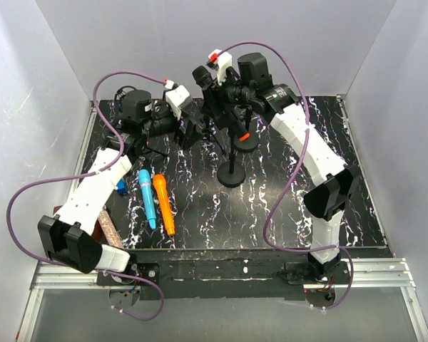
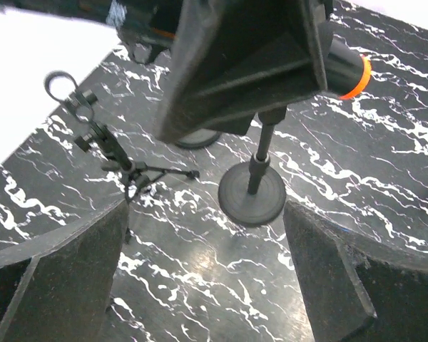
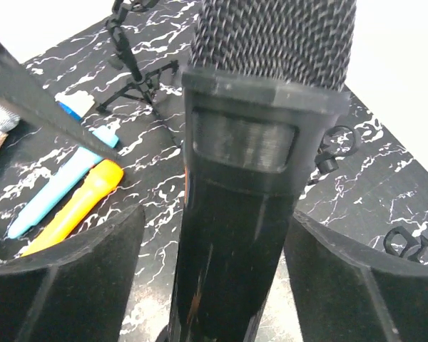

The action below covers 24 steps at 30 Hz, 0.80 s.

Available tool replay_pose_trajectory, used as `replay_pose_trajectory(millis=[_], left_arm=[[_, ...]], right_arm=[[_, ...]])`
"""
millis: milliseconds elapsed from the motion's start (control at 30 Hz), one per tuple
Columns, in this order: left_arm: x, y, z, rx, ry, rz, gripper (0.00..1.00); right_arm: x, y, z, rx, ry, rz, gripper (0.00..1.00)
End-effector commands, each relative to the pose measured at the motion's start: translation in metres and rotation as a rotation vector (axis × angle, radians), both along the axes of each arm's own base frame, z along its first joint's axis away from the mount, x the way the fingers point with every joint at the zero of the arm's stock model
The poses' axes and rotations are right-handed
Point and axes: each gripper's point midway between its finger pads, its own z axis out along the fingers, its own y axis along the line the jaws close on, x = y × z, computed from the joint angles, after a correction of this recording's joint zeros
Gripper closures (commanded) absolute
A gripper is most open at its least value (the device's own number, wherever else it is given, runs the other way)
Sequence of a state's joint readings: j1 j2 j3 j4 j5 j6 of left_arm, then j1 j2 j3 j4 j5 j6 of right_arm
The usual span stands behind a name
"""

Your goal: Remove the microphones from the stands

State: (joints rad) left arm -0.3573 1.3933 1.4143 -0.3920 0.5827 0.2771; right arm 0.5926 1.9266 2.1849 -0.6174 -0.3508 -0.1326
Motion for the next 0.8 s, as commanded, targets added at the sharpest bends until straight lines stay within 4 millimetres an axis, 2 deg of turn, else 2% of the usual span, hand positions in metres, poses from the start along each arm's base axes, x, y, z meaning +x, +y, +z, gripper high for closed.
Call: replay_pose_trajectory(millis=[0, 100, 167, 233, 300, 367, 433, 533, 700, 767], left_arm=[[-0.011, 0.003, -0.001, -0.033, 0.040, 0.026, 0.10], [-0.011, 0.000, -0.004, -0.040, 0.026, 0.002, 0.10], [-0.011, -0.006, -0.002, -0.061, -0.014, -0.036, 0.08], [-0.006, -0.014, 0.003, -0.103, -0.054, -0.067, 0.05], [-0.006, -0.029, 0.018, -0.157, -0.107, -0.162, 0.04], [-0.011, -0.044, 0.030, -0.208, -0.169, -0.285, 0.04], [-0.008, -0.054, 0.030, -0.237, -0.156, -0.351, 0.04], [-0.002, -0.069, 0.020, -0.252, -0.132, -0.430, 0.04], [0.002, -0.095, 0.008, -0.255, -0.156, -0.476, 0.05], [-0.002, -0.113, 0.005, -0.255, -0.156, -0.513, 0.06]], right_arm=[[0.022, -0.005, 0.026, 0.006, -0.097, -0.137, 0.24], [0.022, -0.010, 0.026, -0.006, -0.102, -0.155, 0.41], [0.013, -0.012, 0.029, -0.007, -0.110, -0.123, 0.49], [-0.002, -0.011, 0.034, 0.032, -0.097, -0.026, 0.60], [-0.029, -0.009, 0.043, 0.106, -0.095, 0.164, 0.71], [-0.053, -0.017, 0.041, 0.172, -0.102, 0.318, 0.77], [-0.061, -0.028, 0.044, 0.212, -0.164, 0.392, 0.85], [-0.065, -0.040, 0.047, 0.237, -0.194, 0.447, 0.94], [-0.074, -0.051, 0.054, 0.290, -0.210, 0.546, 0.97], [-0.074, -0.054, 0.054, 0.307, -0.200, 0.555, 0.98]])
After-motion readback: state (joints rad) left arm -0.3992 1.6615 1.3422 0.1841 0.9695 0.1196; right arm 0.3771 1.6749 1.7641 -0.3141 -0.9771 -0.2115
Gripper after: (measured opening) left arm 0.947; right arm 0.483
